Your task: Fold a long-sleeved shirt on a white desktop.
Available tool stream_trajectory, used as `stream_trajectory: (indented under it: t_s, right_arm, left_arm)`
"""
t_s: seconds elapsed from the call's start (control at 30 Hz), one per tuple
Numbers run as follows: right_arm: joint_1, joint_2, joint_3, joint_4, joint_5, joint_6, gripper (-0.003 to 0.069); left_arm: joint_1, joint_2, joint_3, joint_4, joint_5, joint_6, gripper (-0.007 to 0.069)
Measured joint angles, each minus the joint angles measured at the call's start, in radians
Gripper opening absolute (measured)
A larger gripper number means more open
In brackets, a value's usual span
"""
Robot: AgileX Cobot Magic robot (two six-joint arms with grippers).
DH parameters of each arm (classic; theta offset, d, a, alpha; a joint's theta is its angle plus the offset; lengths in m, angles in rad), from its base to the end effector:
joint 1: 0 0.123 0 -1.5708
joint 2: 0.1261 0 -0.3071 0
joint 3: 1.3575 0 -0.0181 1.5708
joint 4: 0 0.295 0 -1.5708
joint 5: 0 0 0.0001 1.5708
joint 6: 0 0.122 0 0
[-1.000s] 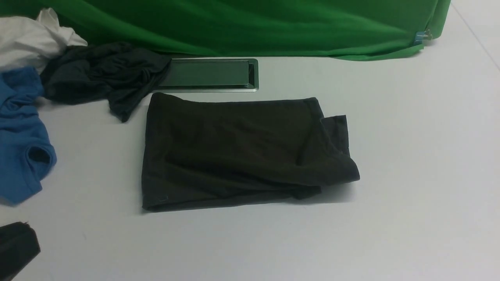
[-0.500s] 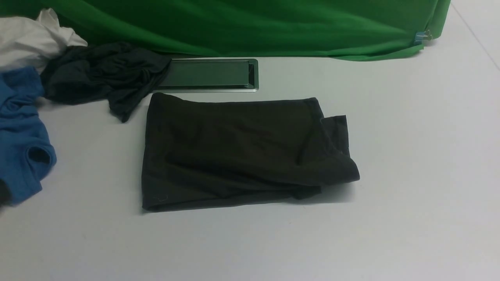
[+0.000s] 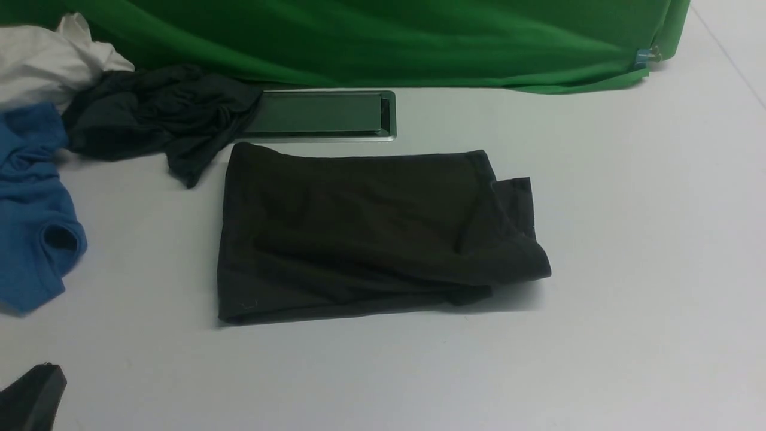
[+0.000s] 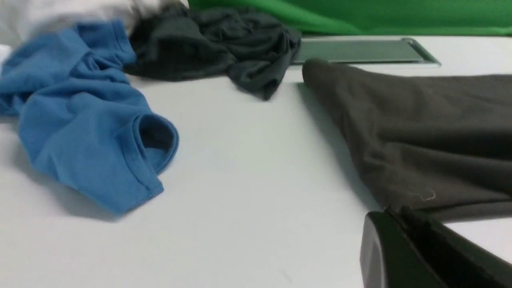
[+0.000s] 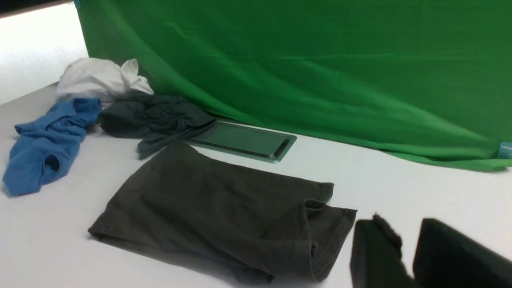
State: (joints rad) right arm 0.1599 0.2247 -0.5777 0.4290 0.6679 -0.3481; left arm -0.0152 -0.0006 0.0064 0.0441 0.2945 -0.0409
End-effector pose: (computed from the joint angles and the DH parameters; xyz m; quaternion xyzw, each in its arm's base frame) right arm 0.0806 0.0449 0.3492 -0.1450 0.7526 0.1491 0.6247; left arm 0.1071 -0.0001 0.1776 0.0024 0.7782 0.0006 0.6280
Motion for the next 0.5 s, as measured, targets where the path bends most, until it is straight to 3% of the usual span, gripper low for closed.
stream_trajectory:
  t_s: [0.5]
  right_arm:
    - [0.0,0.0,0.0,-0.001,0.001,0.0,0.0183]
  left_arm:
    - [-0.028,-0.001,0.0,-0.009,-0.037,0.001,0.002]
